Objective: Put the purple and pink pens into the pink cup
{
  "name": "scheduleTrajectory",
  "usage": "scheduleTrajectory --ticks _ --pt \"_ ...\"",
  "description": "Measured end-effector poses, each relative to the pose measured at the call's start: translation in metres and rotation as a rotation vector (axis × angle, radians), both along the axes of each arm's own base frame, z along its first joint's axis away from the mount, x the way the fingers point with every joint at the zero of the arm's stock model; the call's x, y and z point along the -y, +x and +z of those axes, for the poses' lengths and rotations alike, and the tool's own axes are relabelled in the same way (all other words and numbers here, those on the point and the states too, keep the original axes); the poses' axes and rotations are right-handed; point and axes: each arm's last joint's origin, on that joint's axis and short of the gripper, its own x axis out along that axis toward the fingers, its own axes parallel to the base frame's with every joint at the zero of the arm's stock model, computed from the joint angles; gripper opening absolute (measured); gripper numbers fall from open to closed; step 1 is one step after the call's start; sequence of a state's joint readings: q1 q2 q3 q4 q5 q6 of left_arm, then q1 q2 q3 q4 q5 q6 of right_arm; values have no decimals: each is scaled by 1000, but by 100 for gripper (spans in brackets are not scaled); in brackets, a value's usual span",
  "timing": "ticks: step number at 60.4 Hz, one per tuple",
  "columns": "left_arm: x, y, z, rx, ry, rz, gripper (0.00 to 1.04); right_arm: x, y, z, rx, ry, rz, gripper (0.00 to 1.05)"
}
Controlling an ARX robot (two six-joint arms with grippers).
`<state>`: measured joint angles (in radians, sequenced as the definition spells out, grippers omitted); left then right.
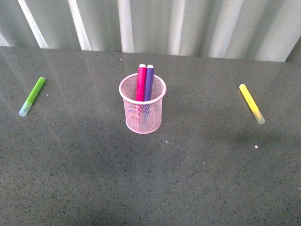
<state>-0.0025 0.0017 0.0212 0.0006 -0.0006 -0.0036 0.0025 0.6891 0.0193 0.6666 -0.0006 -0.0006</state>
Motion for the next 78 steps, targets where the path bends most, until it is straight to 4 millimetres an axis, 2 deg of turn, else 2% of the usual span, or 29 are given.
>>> scheduleTrajectory --ticks 32,64,78 --pt "0 0 0 0 0 0 98 0 -23 7 23 0 0 3" --pt "0 0 0 0 0 0 98 0 -34 6 23 0 0 3" --pt "0 0 0 0 0 0 98 0 -45 3 19 1 -2 3"
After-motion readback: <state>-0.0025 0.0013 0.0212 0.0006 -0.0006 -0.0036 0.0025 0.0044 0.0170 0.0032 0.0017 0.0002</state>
